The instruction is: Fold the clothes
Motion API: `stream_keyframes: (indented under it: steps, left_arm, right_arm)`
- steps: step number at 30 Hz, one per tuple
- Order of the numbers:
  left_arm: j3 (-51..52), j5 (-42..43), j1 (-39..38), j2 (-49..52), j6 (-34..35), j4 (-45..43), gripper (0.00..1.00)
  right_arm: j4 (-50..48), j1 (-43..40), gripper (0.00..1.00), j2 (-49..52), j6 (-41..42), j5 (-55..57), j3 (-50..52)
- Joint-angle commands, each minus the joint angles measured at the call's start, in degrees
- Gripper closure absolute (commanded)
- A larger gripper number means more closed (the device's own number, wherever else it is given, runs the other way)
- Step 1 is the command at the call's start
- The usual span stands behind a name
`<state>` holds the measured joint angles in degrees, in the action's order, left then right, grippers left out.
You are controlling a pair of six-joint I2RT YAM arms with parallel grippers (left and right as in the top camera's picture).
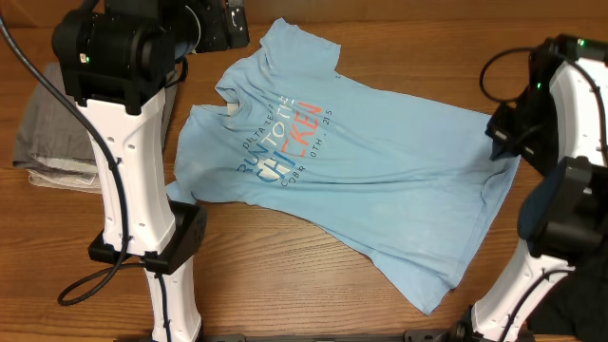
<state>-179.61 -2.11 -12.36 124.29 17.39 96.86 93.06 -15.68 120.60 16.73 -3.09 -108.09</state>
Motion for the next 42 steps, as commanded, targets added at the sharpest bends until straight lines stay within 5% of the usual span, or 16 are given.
stream_keyframes:
  steps: [1,13,29,42]
  left_arm:
    - [-0.1,0.7,0.0,0.1,-1.1,-0.1,0.0]
    - [-0.1,0.7,0.0,0.1,-1.1,-0.1,0.0]
    - [-0.1,0.7,0.0,0.1,-1.1,-0.1,0.0]
    - [-0.1,0.7,0.0,0.1,-1.1,-0.1,0.0]
  right_arm:
    - [-4.2,-0.3,0.96,-3.0,0.9,2.1,6.6]
    - [-25.2,-0.5,0.96,-2.9,-5.2,-2.8,25.4]
    - [-23.5,-7.0,0.96,-2.9,2.2,10.1,26.7]
    - [-17.6,-8.8,0.96,-3.7,-0.5,3.7,18.7]
